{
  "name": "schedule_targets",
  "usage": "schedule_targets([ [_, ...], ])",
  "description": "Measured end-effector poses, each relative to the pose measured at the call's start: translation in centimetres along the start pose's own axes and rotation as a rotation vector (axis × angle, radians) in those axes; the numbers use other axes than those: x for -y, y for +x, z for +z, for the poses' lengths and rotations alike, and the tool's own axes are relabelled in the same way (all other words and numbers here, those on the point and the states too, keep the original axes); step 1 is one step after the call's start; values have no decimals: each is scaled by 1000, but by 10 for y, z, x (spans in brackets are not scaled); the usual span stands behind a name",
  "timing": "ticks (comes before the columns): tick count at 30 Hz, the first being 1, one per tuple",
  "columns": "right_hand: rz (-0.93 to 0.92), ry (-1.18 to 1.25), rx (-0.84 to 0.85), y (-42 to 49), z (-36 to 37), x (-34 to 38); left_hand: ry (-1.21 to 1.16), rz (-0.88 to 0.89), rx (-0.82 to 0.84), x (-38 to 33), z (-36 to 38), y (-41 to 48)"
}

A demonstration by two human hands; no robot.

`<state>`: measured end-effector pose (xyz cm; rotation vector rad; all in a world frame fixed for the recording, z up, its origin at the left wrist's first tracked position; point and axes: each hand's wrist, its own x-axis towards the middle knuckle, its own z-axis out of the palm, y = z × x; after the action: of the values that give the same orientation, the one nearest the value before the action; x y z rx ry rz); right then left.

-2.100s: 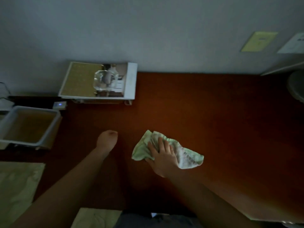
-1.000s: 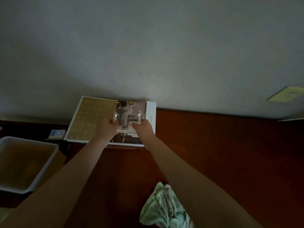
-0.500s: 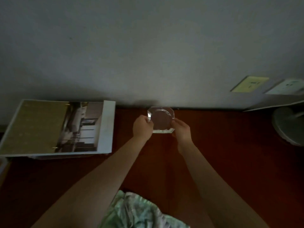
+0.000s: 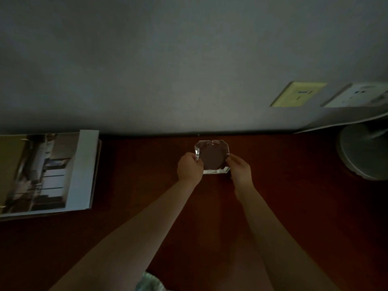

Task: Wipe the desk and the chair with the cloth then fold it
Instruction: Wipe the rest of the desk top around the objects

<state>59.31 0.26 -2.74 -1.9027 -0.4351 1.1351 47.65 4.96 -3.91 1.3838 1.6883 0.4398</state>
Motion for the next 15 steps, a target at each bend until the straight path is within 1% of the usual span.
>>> schedule_targets([
  [3,-15,-28,35,-2,-2,1,3,-14,36,-1,-2,-1],
  [5,-49,-69,45,-4,1,0,-63,-43,97,0,-6,1],
  [8,-40,-119,-31,-17,8,2,-221,-147,173,3,-29,-1],
  [10,-33,-217,-105,-29,15,8,-300,-180,189,6,-56,-9],
  [11,-58,-235,-115,-36,20,13,-338,-175,200,10,-71,-11],
  [13,-127,-214,-92,-50,38,24,-419,-165,192,21,-108,-14],
  [15,-168,-206,-65,-63,63,32,-511,-111,124,35,-154,-17],
])
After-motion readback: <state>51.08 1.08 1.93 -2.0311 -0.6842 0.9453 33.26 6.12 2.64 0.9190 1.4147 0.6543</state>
